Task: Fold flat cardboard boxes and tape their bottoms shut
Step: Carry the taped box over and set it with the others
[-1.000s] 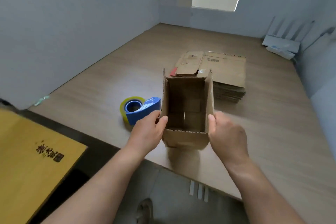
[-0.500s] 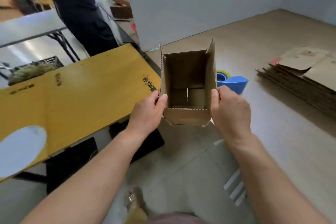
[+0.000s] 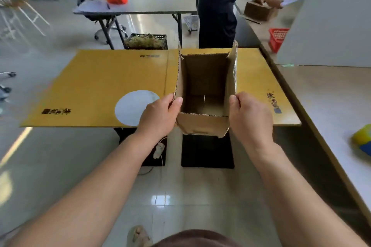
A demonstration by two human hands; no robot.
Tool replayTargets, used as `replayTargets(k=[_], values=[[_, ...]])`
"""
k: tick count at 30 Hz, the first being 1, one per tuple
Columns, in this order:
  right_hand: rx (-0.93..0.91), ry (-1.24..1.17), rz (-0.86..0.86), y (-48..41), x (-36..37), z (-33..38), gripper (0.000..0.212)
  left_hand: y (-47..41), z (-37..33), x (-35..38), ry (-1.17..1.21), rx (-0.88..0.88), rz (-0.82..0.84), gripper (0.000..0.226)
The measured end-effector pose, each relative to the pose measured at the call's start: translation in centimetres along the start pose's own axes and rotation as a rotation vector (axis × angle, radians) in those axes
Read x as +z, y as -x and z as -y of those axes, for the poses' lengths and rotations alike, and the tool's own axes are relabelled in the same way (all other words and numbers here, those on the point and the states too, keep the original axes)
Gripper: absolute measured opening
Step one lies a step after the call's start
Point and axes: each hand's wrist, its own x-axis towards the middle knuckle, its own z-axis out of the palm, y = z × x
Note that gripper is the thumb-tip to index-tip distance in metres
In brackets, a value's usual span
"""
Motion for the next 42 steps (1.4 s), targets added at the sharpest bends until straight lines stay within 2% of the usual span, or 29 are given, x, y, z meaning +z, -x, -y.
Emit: replayTargets(k=[3,8,13,21,24,29,33,37,42], values=[[-0.037,-0.009,0.07,-0.7,4.1,6.0,0.034,-0.9,5.4,-4.5,-0.014,-0.041,-0.058,0.041],[-0.069,-0.066,0.123,-1.8,10.5,15.3,0.032,-2.5,13.6,-11.3,-0.048,-0.103,-0.127,0.033],[-0.104,-0.072,0.173,-2.4,15.6,22.3,0.031,-4.0,20.3,-15.8,-0.086,-0.15,-0.2,0.043],[-0.183,-0.08,0.296,-6.0,22.0,28.5,0.031,-7.7,27.3,-19.3,-0.039,-0.288,-0.193,0.033],[-0.196,-0.114,0.335,-8.5,24.8,30.6,0.032,-10.5,29.5,-20.6,-0.074,-0.322,-0.231,0.039],[-0.211,-0.13,0.372,-13.5,29.2,33.6,0.033,-16.5,32.4,-22.8,-0.129,-0.323,-0.231,0.045],[-0.203,-0.124,0.383,-17.1,32.8,35.7,0.032,-21.2,34.4,-24.5,-0.141,-0.309,-0.209,0.04],[-0.167,-0.108,0.383,-20.4,36.4,38.5,0.032,-26.3,37.5,-26.3,-0.15,-0.294,-0.163,0.036],[-0.082,-0.021,0.332,-25.2,41.0,42.8,0.029,-34.0,42.0,-28.8,-0.144,-0.26,-0.101,0.041]])
